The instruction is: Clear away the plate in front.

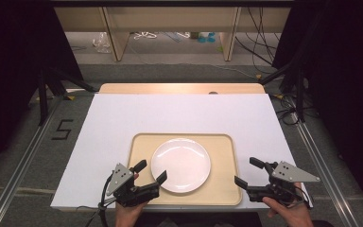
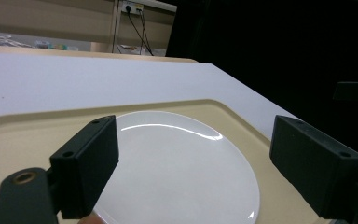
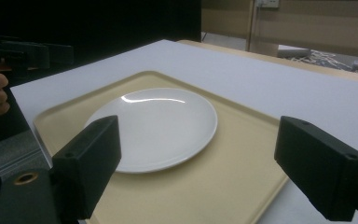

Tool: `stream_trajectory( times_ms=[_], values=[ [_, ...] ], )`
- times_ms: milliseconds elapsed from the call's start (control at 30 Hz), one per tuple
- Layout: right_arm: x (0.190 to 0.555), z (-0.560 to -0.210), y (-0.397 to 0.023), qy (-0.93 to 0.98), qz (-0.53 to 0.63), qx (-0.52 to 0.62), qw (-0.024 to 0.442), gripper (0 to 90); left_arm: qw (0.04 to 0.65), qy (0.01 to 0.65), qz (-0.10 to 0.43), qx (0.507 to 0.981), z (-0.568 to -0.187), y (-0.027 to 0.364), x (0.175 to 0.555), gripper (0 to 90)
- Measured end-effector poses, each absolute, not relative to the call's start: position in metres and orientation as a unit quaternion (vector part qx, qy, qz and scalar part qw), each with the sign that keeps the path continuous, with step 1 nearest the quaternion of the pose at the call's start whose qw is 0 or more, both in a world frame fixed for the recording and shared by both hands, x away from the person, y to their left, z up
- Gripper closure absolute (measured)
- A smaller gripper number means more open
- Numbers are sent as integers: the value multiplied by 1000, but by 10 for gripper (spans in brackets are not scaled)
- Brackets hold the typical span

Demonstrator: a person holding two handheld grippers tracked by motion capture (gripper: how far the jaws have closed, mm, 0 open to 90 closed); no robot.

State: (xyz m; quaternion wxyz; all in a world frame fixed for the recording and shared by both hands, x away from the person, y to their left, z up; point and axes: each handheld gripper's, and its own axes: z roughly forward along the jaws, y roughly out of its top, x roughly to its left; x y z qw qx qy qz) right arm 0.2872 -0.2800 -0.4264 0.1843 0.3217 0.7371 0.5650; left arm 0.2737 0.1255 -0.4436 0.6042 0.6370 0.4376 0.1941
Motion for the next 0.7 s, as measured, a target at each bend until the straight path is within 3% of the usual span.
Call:
stream_trajectory(
  times_ms=[700],
  values=[
    [279, -427, -289, 735, 562, 331, 185, 153, 599, 407, 183, 665, -443, 116, 274, 35]
  ],
)
